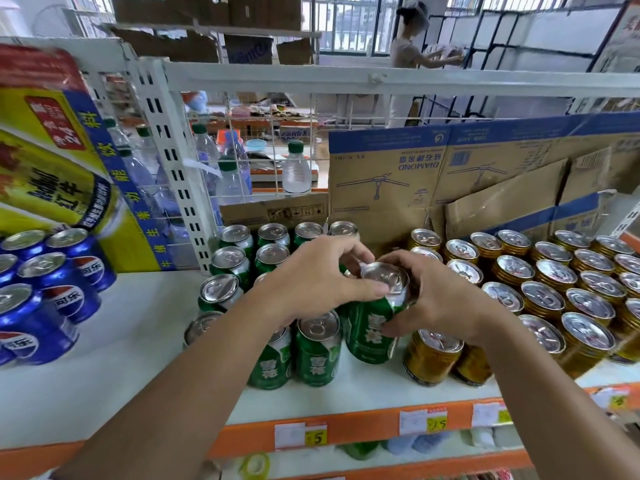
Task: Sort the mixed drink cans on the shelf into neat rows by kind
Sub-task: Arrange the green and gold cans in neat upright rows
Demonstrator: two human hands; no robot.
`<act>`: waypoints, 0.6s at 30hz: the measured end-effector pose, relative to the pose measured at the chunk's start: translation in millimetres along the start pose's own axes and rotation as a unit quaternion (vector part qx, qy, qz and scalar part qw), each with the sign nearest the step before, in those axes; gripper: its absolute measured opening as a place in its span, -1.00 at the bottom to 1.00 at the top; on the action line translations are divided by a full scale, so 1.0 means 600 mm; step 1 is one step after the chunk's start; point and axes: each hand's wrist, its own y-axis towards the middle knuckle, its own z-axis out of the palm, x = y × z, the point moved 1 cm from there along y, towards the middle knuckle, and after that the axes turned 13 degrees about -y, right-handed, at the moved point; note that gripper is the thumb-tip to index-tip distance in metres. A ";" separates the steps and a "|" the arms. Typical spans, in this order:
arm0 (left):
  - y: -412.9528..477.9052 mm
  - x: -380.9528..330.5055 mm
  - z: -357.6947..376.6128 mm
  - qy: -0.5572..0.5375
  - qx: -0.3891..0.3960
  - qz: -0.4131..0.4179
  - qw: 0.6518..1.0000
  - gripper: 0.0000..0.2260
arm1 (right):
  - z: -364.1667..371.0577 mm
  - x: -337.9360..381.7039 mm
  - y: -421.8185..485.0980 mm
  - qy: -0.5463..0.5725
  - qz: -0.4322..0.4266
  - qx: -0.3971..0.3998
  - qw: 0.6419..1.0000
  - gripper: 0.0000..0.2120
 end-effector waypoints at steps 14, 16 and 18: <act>-0.024 0.085 -0.019 0.304 0.086 -0.070 0.946 -0.58 | 0.071 -0.048 0.025 -0.220 -0.010 0.024 0.975 -0.34; -0.027 0.087 -0.018 0.306 0.088 -0.063 0.946 -0.56 | 0.077 -0.053 0.024 -0.234 -0.016 0.018 0.972 -0.35; -0.027 0.091 -0.016 0.310 0.094 -0.063 0.944 -0.50 | 0.082 -0.058 0.021 -0.226 -0.010 0.012 0.974 -0.31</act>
